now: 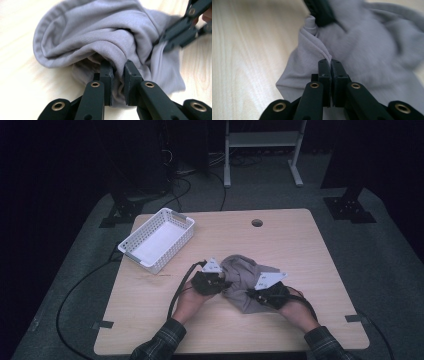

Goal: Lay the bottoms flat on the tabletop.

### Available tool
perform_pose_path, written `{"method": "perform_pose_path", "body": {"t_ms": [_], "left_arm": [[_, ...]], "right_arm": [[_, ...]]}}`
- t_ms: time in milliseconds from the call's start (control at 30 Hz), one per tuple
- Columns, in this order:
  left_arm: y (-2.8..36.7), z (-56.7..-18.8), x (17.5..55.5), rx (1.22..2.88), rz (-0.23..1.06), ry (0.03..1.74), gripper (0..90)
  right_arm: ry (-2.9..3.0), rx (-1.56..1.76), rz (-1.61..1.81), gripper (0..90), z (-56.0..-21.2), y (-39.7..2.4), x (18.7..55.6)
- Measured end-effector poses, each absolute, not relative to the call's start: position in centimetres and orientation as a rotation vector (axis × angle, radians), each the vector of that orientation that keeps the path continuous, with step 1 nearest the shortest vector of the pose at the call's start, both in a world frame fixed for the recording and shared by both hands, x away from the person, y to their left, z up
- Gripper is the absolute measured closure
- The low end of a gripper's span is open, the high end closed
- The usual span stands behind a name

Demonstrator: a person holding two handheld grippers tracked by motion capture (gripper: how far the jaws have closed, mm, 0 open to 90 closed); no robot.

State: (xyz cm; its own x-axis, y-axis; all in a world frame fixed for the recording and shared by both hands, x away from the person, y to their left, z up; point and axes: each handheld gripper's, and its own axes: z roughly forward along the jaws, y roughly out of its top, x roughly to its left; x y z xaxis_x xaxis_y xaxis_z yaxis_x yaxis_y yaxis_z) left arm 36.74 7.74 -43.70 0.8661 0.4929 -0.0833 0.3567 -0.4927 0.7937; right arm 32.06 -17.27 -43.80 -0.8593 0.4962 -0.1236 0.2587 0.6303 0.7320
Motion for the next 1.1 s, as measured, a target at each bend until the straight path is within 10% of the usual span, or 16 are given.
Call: {"method": "perform_pose_path", "body": {"t_ms": [1100], "left_arm": [[19.2, -40.4, 37.5, 1.976, 0.369, 0.865, 82.5]], "right_arm": [[2.183, 1.114, 1.16, 87.8, -41.6, -29.7, 35.4]]}}
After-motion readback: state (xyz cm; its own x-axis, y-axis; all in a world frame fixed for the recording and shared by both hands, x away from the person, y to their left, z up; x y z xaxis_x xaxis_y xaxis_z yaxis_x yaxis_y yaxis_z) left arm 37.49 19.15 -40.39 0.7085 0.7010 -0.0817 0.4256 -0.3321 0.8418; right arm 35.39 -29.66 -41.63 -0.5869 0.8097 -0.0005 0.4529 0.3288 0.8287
